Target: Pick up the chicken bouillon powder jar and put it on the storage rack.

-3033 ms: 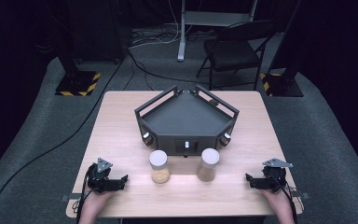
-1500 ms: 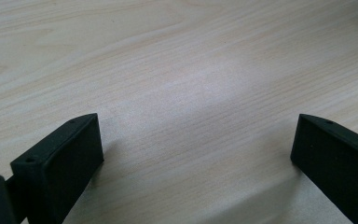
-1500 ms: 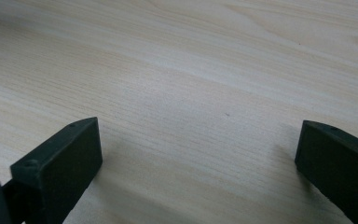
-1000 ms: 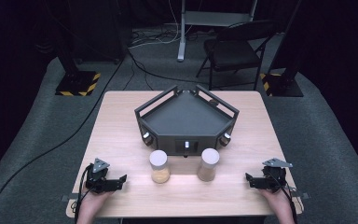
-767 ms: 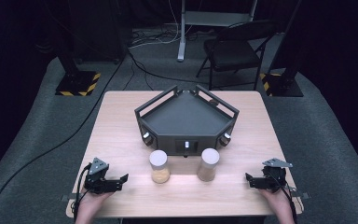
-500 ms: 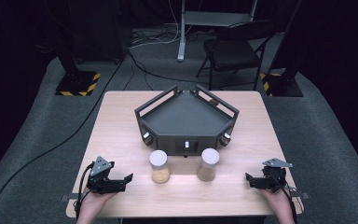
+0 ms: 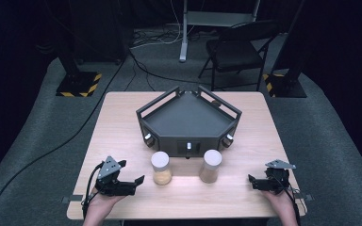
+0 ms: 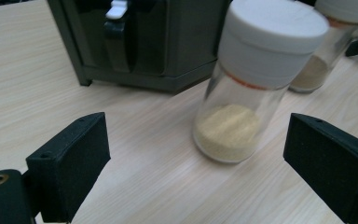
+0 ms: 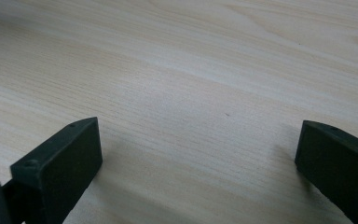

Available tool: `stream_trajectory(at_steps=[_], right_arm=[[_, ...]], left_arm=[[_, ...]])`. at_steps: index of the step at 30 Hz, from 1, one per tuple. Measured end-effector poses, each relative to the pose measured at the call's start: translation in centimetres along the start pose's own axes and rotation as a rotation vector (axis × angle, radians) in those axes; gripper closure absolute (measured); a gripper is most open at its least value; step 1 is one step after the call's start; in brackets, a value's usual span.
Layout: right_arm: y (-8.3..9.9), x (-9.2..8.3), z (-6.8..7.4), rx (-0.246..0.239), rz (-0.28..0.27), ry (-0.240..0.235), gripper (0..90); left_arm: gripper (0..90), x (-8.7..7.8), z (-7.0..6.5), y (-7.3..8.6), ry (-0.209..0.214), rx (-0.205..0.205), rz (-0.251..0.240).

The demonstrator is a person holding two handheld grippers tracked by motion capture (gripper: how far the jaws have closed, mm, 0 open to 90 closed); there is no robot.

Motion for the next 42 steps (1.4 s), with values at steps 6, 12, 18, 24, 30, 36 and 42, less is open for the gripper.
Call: stream_trajectory(at_steps=[6,12,18,24,30,36,42], right_arm=[[0.0,0.0,0.0,0.001,0.000,0.000,0.0],[0.0,0.0,0.0,0.000,0.000,0.000,0.0],[0.0,0.0,0.0,0.000,0.000,0.000,0.0],[0.0,0.0,0.0,0.000,0.000,0.000,0.0],[0.0,0.0,0.0,0.000,0.000,0.000,0.0],[0.0,0.0,0.0,0.000,0.000,0.000,0.0],[0.0,0.0,0.0,0.000,0.000,0.000,0.0]], left_arm=[[6.5,0.5,-1.1,-1.1,0.029,0.041,-0.005],[6.6,1.6,-1.7,-2.1,0.037,0.061,0.001],[8.3,2.8,-2.1,-3.3,0.044,0.078,0.018],[10.5,4.5,-2.5,-4.0,0.052,0.090,0.037],[15.3,5.7,-2.7,-4.4,0.061,0.091,0.035],[29.1,6.2,-2.7,-4.8,0.062,0.101,0.031],[33.3,6.1,-2.6,-5.0,0.056,0.097,0.040]])
Point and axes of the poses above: each handheld gripper's, and its own axes: x roughly forward along the jaws, y roughly out of its underside, z roughly to its left, the point moved 8 cm from there along x, roughly forward along the jaws, and after that the axes turned 13 degrees about z, right-handed, at the moved point
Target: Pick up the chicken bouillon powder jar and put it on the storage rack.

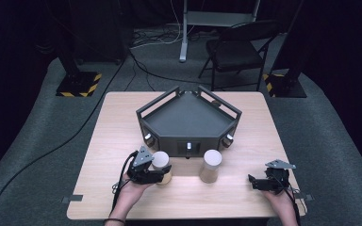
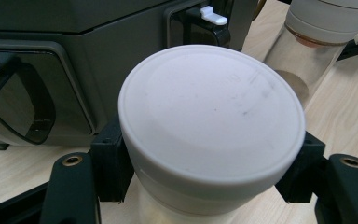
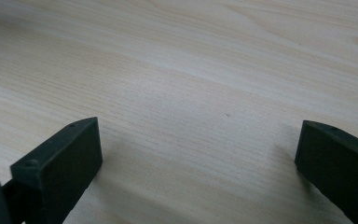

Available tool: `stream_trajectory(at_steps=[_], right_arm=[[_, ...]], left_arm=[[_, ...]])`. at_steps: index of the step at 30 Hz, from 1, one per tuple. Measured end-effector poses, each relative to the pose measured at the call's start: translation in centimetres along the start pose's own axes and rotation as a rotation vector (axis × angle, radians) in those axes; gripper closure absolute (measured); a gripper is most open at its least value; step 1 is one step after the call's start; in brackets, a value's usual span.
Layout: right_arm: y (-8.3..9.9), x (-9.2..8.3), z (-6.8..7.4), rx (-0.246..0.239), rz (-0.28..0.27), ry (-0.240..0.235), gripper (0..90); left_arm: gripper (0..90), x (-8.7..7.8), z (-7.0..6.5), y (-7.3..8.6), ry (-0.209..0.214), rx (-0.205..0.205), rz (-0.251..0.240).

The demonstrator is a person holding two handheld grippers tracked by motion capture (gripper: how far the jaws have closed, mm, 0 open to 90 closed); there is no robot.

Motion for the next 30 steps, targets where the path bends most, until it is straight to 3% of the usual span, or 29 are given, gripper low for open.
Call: stream_trajectory(at_steps=[5,13,30], right_arm=[[0.0,0.0,0.0,0.001,0.000,0.000,0.0],[0.0,0.0,0.0,0.000,0.000,-0.001,0.0],[0.0,0.0,0.0,0.000,0.000,0.000,0.0]], left_arm=[[33.5,-0.1,0.1,-0.3,0.000,-0.015,0.009],[33.5,-1.3,0.2,-1.1,-0.006,-0.011,-0.021],[33.5,-5.0,0.7,-5.5,-0.011,0.012,-0.064]])
Point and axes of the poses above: each handheld gripper's, and its own axes: x roughly forward along the jaws, y roughly out of its underside, z roughly to its left, the point moved 8 cm from there along x, roughly forward along the jaws, and after that the axes turned 13 degrees about z, right-handed, at the moved point
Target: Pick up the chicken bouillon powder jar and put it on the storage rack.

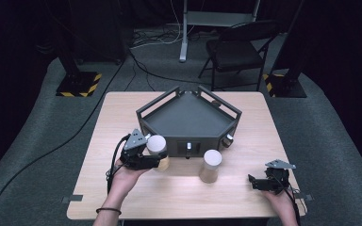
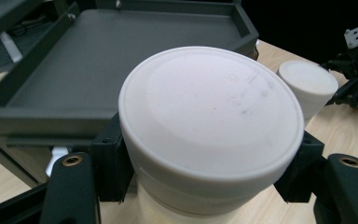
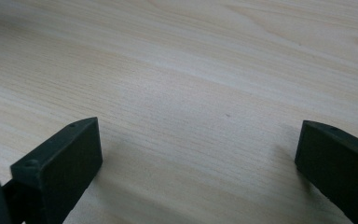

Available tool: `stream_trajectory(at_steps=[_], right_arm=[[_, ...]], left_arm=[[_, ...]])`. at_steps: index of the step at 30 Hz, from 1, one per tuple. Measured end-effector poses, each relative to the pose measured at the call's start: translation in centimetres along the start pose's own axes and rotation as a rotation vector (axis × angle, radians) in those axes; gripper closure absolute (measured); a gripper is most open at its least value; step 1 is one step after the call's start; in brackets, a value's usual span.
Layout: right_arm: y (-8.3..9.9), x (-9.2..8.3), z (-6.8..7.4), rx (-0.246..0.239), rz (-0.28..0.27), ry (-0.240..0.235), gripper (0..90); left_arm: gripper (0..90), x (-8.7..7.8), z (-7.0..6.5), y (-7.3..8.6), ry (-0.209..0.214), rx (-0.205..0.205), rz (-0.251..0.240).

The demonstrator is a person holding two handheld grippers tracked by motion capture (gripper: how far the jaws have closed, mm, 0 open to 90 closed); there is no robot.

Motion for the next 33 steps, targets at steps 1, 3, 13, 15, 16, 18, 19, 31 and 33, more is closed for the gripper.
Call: stream_trajectory(at_steps=[1,3,13,15,16,18,19,31,33], right_arm=[[0.0,0.0,0.0,0.000,0.000,0.000,0.0],[0.0,0.0,0.0,0.001,0.000,0.000,0.0],[0.0,0.0,0.0,0.001,0.000,0.000,0.0],[0.0,0.0,0.0,0.000,0.000,0.000,0.0],[0.0,0.0,0.0,0.000,0.000,0.000,0.0],[0.0,0.0,0.0,0.001,0.000,0.000,0.0],[0.0,0.0,0.0,0.002,0.000,0.000,0.0],[0.0,0.0,0.0,0.002,0.000,0.000,0.0],[0.0,0.0,0.0,0.001,0.000,0.000,0.0]], left_arm=[[33.5,-0.1,0.0,-0.4,-0.005,0.004,-0.002],[33.5,-0.4,0.0,-1.1,-0.009,0.009,-0.006],[33.5,-1.0,0.6,-4.0,-0.017,0.010,-0.012],[33.5,-1.2,0.8,-4.4,-0.020,0.006,-0.019],[33.6,-1.3,0.9,-4.7,-0.017,0.002,-0.023],[33.6,-1.5,1.0,-5.3,-0.011,0.004,-0.034],[33.6,-1.6,1.0,-5.6,-0.012,0.006,-0.038],[33.5,-0.5,1.7,-9.1,-0.073,0.007,-0.041],[33.5,0.1,2.0,-9.3,-0.085,0.001,-0.042]])
Point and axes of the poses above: each handheld gripper's, and its own axes: x roughly forward along the jaws, y roughly out of its underside, z roughly to its left, the point moved 8 cm from there along x, roughly forward along the jaws, and after that the axes turned 13 degrees about z, right-handed, at the moved point
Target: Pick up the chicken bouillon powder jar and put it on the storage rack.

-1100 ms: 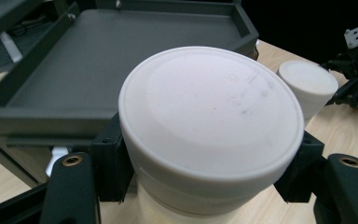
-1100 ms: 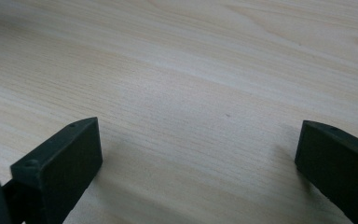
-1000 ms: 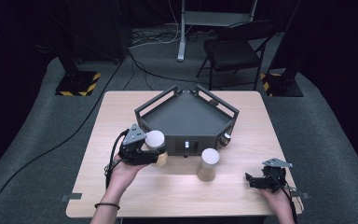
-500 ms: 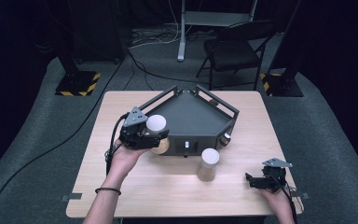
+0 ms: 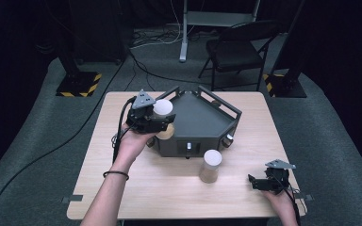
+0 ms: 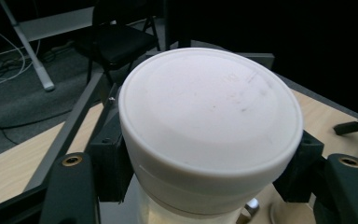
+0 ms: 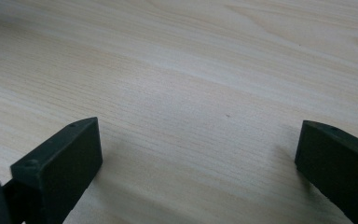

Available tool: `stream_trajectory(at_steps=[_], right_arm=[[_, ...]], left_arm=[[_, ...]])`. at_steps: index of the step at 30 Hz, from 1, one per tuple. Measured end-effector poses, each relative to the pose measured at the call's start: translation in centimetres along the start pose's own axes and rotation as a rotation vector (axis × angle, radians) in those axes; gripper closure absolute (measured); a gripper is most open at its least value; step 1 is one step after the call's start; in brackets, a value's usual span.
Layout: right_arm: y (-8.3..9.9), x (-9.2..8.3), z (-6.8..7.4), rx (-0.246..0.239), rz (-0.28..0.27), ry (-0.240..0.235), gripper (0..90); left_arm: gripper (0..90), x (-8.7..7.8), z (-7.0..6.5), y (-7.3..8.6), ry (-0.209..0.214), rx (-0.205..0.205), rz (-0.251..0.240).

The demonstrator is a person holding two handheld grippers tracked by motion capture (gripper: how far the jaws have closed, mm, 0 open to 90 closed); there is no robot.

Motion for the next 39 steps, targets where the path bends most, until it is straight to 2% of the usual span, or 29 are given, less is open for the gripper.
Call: stream_trajectory(at_steps=[9,15,22,32,39], right_arm=[[0.0,0.0,0.0,-0.001,0.000,-0.001,0.0],[0.0,0.0,0.0,-0.001,0.000,-0.001,0.0],[0.0,0.0,0.0,-0.001,0.000,-0.002,0.0],[0.0,0.0,0.0,-0.001,0.000,-0.002,0.0],[0.0,0.0,0.0,-0.003,0.000,-0.002,0.0]], left_arm=[[33.5,2.9,1.0,-0.9,-0.043,-0.042,0.021],[33.5,4.3,1.4,-1.1,-0.050,-0.064,0.043],[33.5,5.4,1.2,-1.4,-0.041,-0.065,0.071],[32.1,5.2,1.8,-1.4,-0.025,-0.098,0.077],[18.1,4.3,1.7,-1.1,-0.021,-0.105,0.064]])
Point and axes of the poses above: each handheld gripper's, and its own axes: x roughly forward along the jaws, y roughly out of its underside, z roughly to its left, the point moved 8 cm from there along x, roughly forward along the jaws, and after that the axes turned 13 degrees about z, right-handed, at the moved point
